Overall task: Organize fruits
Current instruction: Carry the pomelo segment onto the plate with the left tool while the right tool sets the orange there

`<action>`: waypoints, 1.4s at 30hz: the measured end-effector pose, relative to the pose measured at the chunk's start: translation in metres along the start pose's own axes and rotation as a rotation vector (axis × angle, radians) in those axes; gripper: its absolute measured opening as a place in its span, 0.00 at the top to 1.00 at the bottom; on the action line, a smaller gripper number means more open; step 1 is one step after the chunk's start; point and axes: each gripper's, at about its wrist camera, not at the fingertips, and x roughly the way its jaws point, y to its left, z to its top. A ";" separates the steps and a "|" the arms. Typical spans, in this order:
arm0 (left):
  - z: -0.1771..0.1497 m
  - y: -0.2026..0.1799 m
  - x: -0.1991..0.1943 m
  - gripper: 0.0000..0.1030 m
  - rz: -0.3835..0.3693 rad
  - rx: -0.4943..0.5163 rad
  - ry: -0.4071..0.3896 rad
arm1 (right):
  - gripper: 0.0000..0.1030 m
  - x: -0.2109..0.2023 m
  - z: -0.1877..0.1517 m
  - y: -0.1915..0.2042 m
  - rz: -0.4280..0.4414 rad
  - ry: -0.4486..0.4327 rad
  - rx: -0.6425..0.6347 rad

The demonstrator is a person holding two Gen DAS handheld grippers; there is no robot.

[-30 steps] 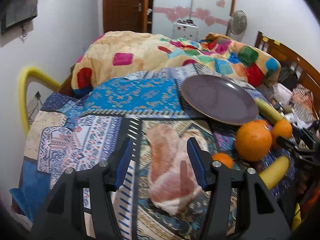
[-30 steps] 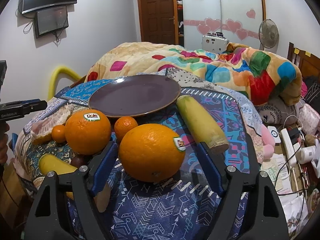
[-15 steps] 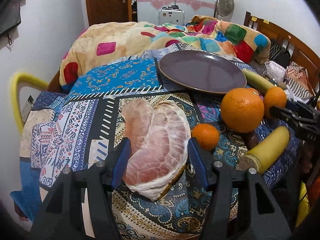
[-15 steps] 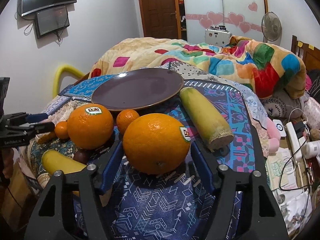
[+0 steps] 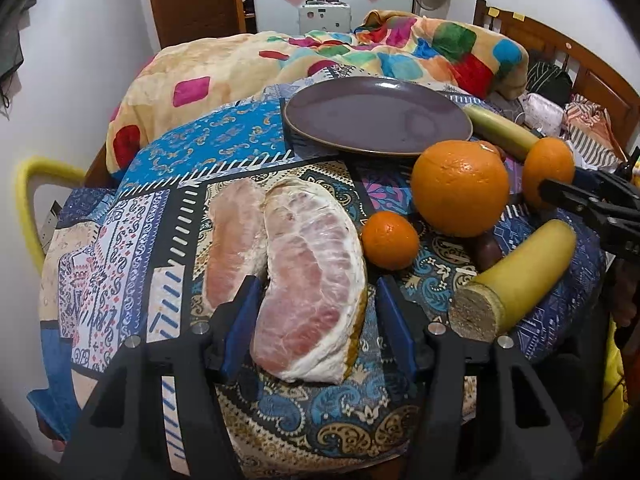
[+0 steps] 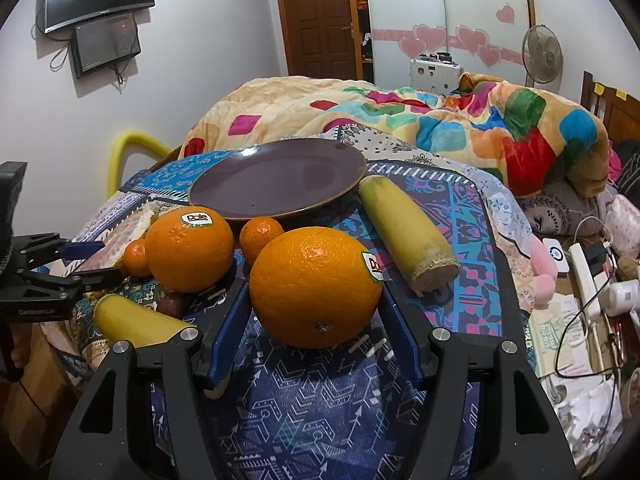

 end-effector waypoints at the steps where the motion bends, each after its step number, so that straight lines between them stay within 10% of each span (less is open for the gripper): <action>1: 0.001 -0.001 0.002 0.43 -0.002 -0.001 0.004 | 0.40 -0.001 0.000 0.000 -0.001 -0.002 -0.001; 42: 0.095 0.007 -0.040 0.52 -0.034 -0.037 -0.259 | 0.40 -0.017 0.071 0.012 -0.085 -0.178 -0.085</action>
